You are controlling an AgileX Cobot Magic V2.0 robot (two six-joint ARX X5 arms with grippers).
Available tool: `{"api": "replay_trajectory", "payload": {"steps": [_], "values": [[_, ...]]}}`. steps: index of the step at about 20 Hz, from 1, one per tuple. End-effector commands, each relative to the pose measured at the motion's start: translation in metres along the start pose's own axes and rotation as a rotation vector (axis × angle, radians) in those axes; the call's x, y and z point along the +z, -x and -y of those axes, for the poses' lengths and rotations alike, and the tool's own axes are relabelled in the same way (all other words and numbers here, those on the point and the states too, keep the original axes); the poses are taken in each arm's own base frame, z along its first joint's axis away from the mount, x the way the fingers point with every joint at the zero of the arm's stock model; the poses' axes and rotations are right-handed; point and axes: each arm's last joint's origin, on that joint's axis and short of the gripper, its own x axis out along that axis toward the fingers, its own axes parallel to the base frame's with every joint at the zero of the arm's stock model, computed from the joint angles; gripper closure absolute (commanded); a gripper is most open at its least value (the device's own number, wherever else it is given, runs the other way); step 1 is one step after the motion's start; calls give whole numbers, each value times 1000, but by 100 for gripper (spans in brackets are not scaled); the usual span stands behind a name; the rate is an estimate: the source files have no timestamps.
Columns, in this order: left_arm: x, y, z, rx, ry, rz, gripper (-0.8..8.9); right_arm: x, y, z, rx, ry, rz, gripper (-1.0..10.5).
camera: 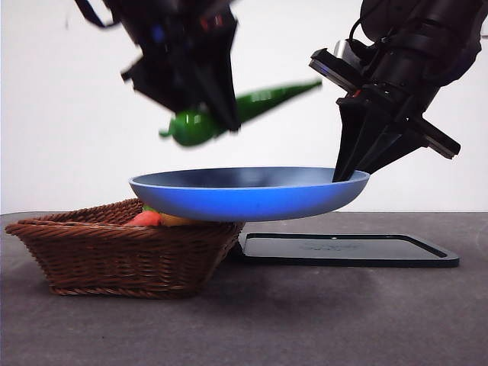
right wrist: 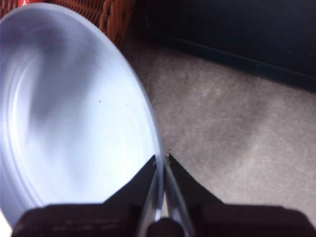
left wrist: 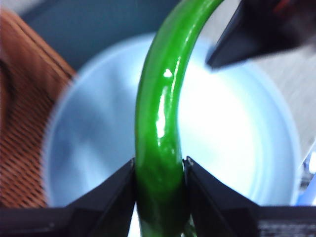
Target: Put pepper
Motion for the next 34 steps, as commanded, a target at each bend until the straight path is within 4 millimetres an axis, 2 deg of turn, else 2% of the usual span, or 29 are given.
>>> {"api": "replay_trajectory", "payload": {"steps": [1,3,9,17,20,24,28,30,34], "values": [[0,-18,2,-17,-31,-70,662,5,0,-2,7,-9,13,944],[-3,-30,1,-10,-26,-122,662,5,0,-2,6,-10,12,944],[-8,-50,-3,24,-43,-192,660,5,0,-2,7,0,13,944],[-6,-50,-1,20,-41,-180,590,5,0,-2,6,5,8,944],[-5,-43,0,22,-38,-167,568,4,0,-2,4,3,-1,944],[6,-13,4,29,-35,-89,539,4,0,-2,4,2,-2,944],[22,34,10,37,-50,38,539,5,2,3,-2,-11,6,944],[29,62,13,45,-58,112,540,7,6,10,-9,-31,20,944],[30,116,19,100,-70,257,540,17,25,36,-39,-95,93,944]]}}
